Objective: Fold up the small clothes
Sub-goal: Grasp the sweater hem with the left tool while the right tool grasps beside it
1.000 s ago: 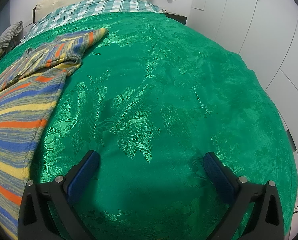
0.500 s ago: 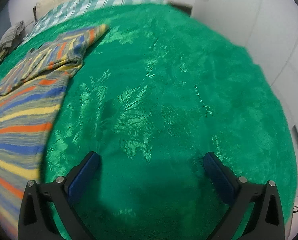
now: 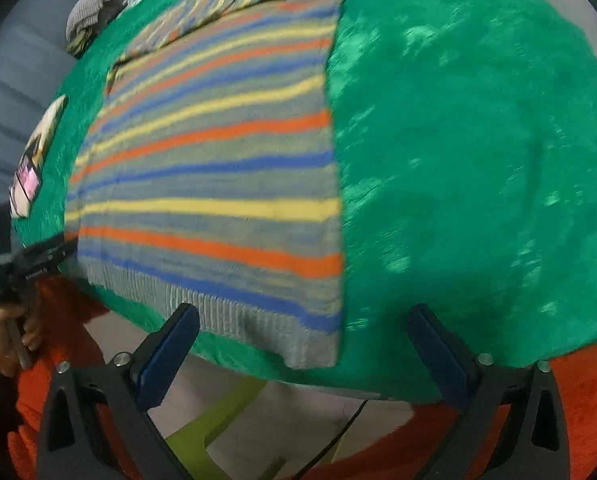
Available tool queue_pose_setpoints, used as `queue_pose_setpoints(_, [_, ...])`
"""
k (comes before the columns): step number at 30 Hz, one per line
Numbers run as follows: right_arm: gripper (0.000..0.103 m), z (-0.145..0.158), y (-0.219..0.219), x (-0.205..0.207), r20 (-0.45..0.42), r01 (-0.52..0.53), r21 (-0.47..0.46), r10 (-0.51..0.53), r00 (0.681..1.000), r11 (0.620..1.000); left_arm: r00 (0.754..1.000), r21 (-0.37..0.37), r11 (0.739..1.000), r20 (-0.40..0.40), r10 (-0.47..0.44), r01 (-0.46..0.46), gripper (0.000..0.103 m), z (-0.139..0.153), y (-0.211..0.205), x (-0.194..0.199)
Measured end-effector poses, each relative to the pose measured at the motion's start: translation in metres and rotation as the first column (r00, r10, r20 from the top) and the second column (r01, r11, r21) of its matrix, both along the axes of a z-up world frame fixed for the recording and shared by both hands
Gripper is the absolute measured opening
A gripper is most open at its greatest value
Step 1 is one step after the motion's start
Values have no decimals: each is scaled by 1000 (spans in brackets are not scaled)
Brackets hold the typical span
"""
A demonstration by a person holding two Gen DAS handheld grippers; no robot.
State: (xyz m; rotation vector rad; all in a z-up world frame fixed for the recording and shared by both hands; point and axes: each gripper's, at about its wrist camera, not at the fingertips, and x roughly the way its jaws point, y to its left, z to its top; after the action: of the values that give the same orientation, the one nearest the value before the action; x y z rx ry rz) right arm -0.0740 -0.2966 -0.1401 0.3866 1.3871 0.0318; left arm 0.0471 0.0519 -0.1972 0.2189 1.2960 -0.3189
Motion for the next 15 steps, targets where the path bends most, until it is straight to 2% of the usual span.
queue_pose_setpoints(1, [69, -3, 2, 1, -9, -3, 8, 3, 1000, 1000, 1000, 12, 1000, -5, -5, 5, 47, 1, -1, -1])
queue_pose_setpoints(2, [44, -5, 2, 4, -25, -8, 6, 8, 1000, 1000, 1000, 21, 1000, -10, -15, 16, 34, 2, -2, -3])
queue_pose_setpoints(3, [21, -6, 2, 5, -39, -7, -4, 7, 999, 1000, 999, 27, 999, -26, -28, 28, 7, 3, -4, -5])
queue_pose_setpoints(4, [11, -6, 0, 5, -51, -1, 13, 2, 999, 1000, 998, 28, 999, -45, -35, 37, 5, 4, -5, -7])
queue_pose_setpoints(6, [7, -2, -5, 5, -62, 16, 54, -13, 998, 998, 997, 17, 999, -60, -43, 44, 4, 9, -4, -9])
queue_pose_setpoints(9, [7, 13, -17, 9, -47, 48, 148, -41, 998, 988, 988, -110, 994, -150, -30, 13, 3, 26, 3, 10])
queue_pose_setpoints(12, [7, 36, -38, 33, 13, 81, 237, -87, 996, 968, 985, -229, 973, -175, -11, -30, 3, 58, 7, 54])
queue_pose_setpoints(15, [7, 66, -66, 83, 98, 102, 264, -131, 987, 959, 990, -309, 950, -138, 10, -53, 3, 101, -8, 122])
